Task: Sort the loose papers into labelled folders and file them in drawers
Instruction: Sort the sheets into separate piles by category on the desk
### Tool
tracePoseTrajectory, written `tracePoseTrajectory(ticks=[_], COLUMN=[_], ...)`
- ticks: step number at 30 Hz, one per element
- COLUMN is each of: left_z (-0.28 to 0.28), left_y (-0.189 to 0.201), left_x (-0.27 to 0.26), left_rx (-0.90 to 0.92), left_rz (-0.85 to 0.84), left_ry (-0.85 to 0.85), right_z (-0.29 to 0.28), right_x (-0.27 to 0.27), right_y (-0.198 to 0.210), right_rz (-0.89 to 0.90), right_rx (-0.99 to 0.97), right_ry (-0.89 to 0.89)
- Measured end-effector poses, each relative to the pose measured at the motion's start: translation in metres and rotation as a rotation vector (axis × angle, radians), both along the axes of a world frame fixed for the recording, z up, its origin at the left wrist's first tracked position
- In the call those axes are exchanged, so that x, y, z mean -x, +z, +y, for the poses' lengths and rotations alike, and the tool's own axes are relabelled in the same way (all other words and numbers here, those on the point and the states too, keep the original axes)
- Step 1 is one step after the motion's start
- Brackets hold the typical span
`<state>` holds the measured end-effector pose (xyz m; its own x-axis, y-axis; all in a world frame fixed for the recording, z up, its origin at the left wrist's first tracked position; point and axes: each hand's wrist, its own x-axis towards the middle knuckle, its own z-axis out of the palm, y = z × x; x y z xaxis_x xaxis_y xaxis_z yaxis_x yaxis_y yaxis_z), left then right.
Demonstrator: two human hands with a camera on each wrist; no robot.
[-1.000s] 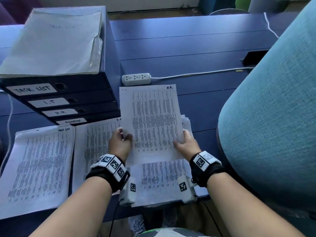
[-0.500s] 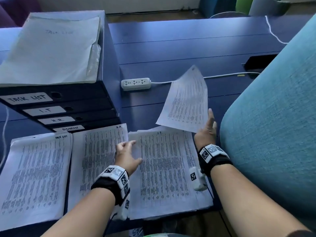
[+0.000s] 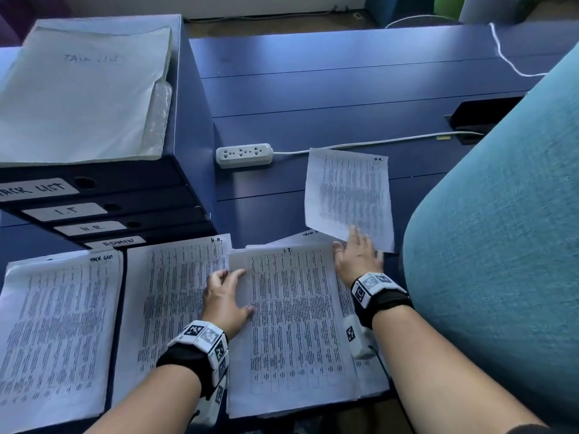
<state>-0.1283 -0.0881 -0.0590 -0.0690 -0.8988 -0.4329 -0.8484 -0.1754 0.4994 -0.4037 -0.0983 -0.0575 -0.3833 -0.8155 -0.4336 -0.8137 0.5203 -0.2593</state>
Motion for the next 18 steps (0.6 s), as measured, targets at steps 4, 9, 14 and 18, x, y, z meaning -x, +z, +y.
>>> tracePoseTrajectory(ticks=[4, 9, 14, 18], left_z=[0.001, 0.001, 0.003, 0.003], left_y=[-0.001, -0.001, -0.001, -0.003], left_x=[0.001, 0.001, 0.001, 0.0], left_rx=[0.0, -0.008, -0.008, -0.001], left_rz=[-0.014, -0.015, -0.021, -0.022], left_ry=[0.0, 0.002, -0.002, 0.001], right_z=[0.0, -0.001, -0.002, -0.003], right_x=[0.011, 0.014, 0.017, 0.015], right_y=[-0.001, -0.005, -0.006, -0.009], right_rz=[0.08, 0.042, 0.075, 0.049], right_rx=[0.092, 0.057, 0.104, 0.052], right_ry=[-0.028, -0.007, 0.035, 0.077])
